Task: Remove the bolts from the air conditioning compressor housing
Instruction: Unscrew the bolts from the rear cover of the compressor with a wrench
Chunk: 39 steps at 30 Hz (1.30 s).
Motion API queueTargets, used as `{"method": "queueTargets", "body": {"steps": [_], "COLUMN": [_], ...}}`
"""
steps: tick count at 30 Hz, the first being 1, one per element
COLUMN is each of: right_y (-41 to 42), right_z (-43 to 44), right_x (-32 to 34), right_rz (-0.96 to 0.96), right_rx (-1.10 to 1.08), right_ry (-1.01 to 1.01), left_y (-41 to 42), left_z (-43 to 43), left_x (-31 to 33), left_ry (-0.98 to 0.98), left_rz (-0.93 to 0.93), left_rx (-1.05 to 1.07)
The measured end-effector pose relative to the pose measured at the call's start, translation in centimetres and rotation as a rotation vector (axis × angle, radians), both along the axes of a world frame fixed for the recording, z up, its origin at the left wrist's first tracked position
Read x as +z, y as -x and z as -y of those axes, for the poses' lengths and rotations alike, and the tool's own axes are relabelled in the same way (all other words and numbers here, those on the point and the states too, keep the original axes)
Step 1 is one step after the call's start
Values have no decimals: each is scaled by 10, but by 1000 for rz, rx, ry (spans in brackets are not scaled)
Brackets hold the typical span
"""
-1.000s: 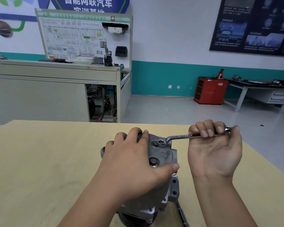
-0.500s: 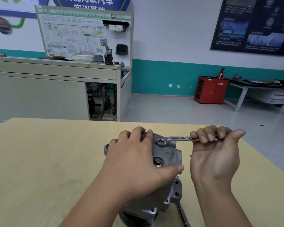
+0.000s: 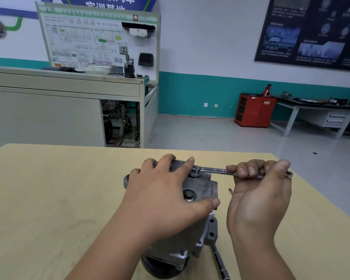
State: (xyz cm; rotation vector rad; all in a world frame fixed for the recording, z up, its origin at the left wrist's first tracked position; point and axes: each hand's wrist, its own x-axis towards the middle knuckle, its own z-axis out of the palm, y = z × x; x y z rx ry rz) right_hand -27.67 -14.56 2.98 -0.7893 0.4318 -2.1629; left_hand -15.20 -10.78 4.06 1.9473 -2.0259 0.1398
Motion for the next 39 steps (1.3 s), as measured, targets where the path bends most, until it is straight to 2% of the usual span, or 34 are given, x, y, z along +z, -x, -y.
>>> {"method": "queueTargets", "body": {"steps": [4,9,14,20,27,39], "right_y": [-5,-2,11,13,10,7], "right_z": [-6,-2,14,11,14,32], "right_x": [0,4,9,4,6,8], "right_rz": [-72,-57,81,118,240,284], "right_rx": [-50,-11,191,263,493,507], "right_ry": [46,-1,-146,-98,-65,-78], "left_y": [-1,-1,-8,-12,-14,-7], "left_z": [-1,-1,-1,-2,-2,-2], "left_x": [1,4,7,6,3,0], "left_ry": [-21,-52,-84,-88,-45,18], "left_rz": [-1,2,-16,-24,-29,-11], "left_rx": [5,-8,-68,-95,-99,-70]}}
